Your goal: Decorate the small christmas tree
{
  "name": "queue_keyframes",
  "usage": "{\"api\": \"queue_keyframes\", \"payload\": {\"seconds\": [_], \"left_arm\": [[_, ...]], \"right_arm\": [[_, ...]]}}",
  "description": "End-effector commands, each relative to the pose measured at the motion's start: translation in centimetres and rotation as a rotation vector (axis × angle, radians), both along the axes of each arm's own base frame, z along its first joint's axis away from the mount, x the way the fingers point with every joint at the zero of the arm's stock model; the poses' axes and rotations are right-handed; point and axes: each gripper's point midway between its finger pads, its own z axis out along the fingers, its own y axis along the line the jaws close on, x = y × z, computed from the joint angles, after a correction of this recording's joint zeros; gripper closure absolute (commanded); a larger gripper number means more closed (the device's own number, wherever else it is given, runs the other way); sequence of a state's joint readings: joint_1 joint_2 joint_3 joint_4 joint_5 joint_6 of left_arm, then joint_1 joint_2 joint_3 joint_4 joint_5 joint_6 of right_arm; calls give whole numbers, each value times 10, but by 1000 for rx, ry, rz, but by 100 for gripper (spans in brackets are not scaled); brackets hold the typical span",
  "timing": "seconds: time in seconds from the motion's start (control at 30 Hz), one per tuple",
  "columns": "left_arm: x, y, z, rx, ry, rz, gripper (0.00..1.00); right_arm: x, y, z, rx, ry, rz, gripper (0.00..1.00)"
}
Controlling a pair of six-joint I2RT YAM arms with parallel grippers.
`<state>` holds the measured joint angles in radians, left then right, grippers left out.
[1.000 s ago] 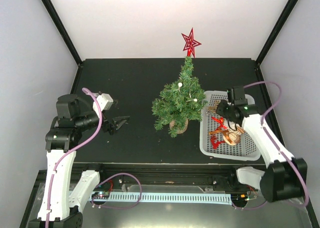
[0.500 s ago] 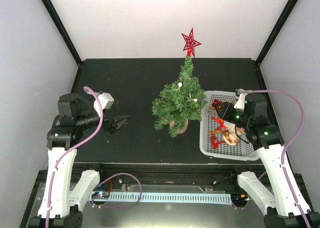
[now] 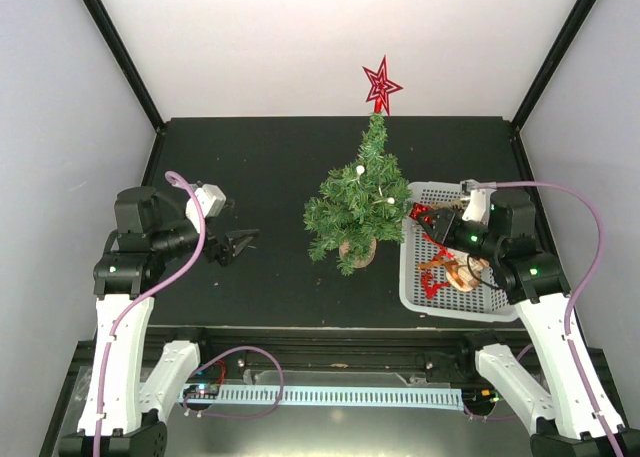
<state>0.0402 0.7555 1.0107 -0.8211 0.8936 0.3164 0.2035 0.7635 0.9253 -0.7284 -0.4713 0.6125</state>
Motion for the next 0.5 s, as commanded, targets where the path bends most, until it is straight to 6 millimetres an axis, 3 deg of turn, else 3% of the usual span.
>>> {"api": "queue_keyframes", "payload": {"seconds": [0.0,0.47], "left_arm": [[5,1,2,-11,-2,7,1],[4,2,3,-18,-5,4,1]], "right_arm": [[-2,10,22,57,-56,43,71],[15,23,23,103,-22,84,71]]}}
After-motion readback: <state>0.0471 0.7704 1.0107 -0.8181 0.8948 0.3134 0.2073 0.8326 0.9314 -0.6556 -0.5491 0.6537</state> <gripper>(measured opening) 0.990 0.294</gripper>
